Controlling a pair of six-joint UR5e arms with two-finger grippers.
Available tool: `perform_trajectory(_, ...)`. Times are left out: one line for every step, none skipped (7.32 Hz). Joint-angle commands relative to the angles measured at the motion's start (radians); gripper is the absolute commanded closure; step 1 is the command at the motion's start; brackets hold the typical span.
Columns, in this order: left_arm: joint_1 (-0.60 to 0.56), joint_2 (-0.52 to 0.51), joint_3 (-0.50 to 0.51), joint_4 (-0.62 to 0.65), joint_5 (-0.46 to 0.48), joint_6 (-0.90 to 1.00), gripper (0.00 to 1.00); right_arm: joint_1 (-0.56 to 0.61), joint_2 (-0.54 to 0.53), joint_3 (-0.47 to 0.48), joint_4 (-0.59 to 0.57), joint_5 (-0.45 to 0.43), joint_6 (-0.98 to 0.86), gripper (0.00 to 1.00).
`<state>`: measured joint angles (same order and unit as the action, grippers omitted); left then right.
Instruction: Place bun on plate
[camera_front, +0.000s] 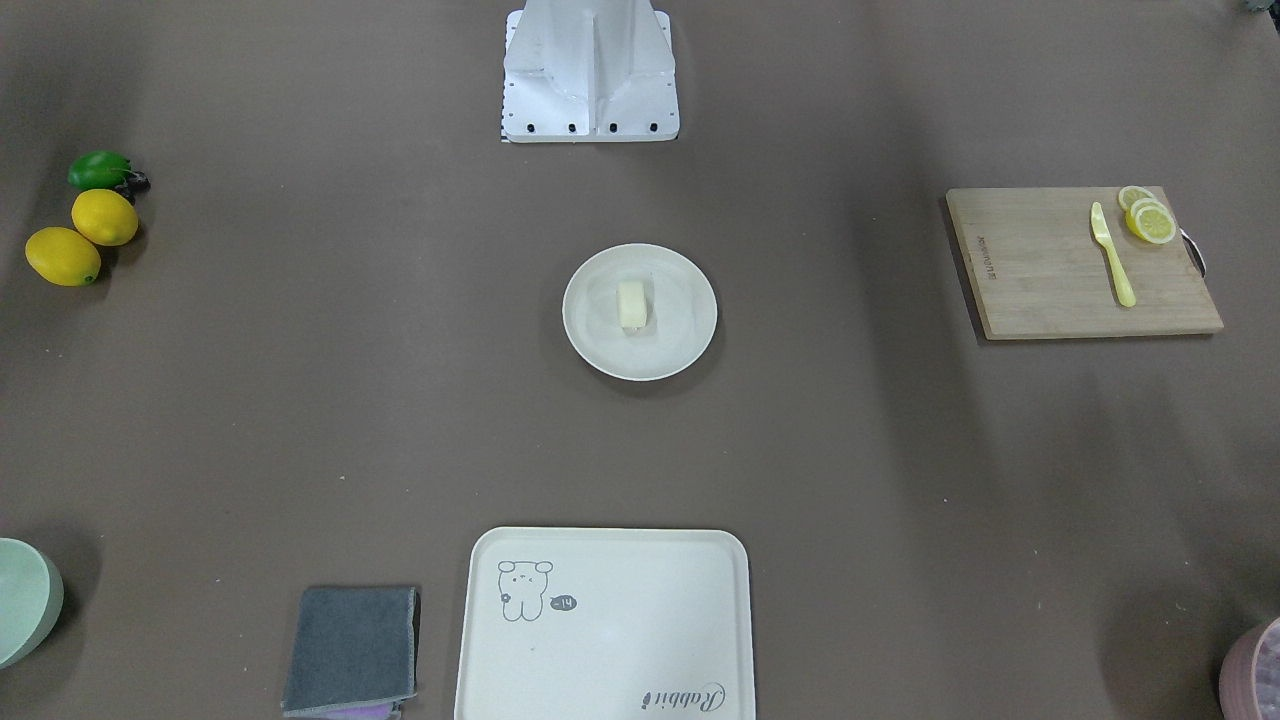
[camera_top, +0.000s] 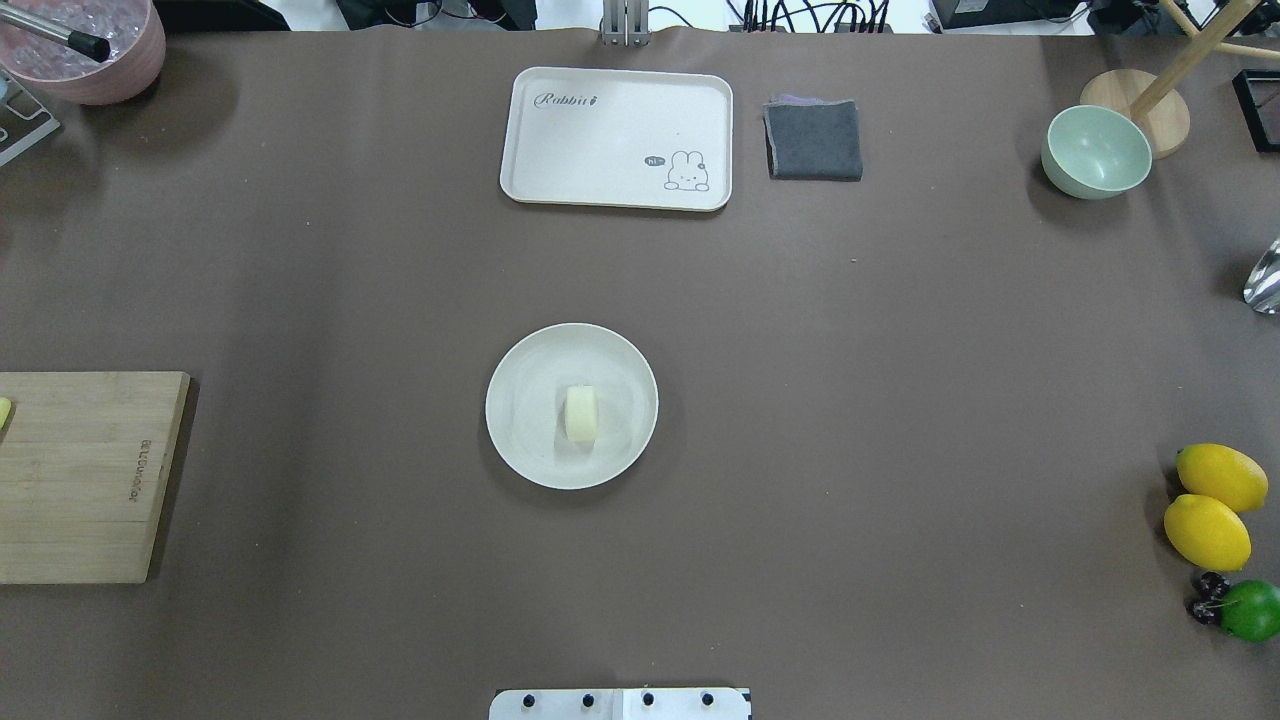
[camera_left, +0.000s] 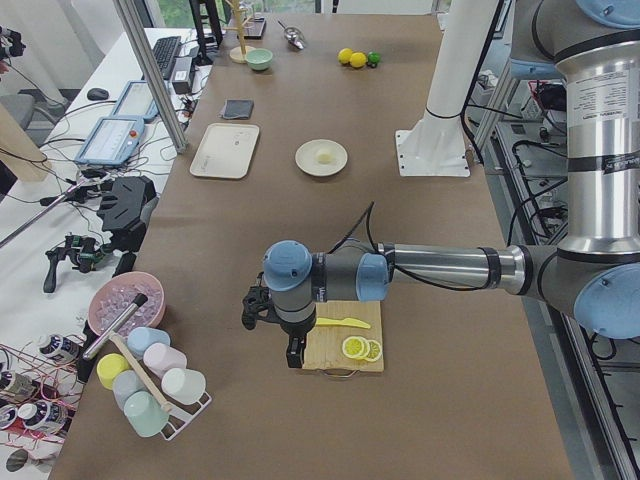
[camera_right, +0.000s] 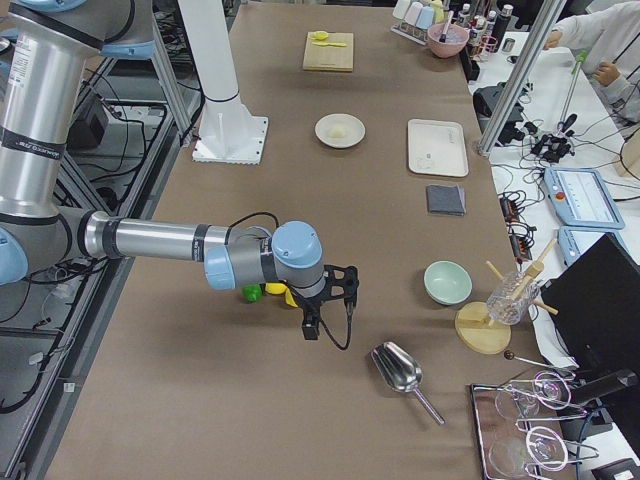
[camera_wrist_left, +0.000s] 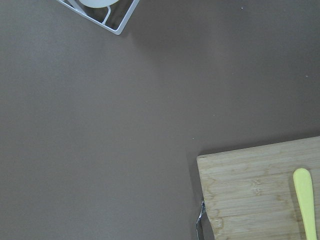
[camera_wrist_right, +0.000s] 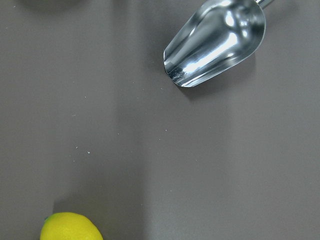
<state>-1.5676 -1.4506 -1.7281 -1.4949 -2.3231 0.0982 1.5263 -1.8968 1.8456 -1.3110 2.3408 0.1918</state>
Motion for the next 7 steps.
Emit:
perform_trajectory(0.0, -0.001, -0.008, 0.027, -0.004, 0.002, 0.02, 0.0, -0.002, -0.002, 0.004, -0.001, 0.0, 0.0)
perform_trajectory(0.0, -0.001, -0.008, 0.025, 0.001, 0.002, 0.03, 0.0, -0.002, -0.002, 0.004, -0.002, 0.0, 0.0)
perform_trajectory(0.0, -0.001, -0.007, 0.024, -0.002, 0.002, 0.02, 0.0, -0.002, -0.002, 0.004, -0.002, 0.0, 0.0)
perform_trajectory(0.0, -0.001, -0.007, 0.022, -0.001, 0.002, 0.02, 0.0, -0.002, -0.002, 0.004, -0.002, 0.0, 0.0)
perform_trajectory(-0.002, -0.001, -0.008, 0.022, -0.004, 0.0, 0.02, 0.0, -0.007, 0.0, 0.006, -0.002, 0.0, 0.0)
perform_trajectory(-0.002, 0.001, -0.008, 0.024, -0.004, 0.0, 0.02, 0.0, -0.007, -0.002, 0.003, -0.011, 0.002, 0.0)
perform_trajectory(-0.002, 0.001, -0.01, 0.022, -0.004, 0.0, 0.02, 0.0, -0.008, -0.009, 0.004, -0.011, 0.002, 0.0)
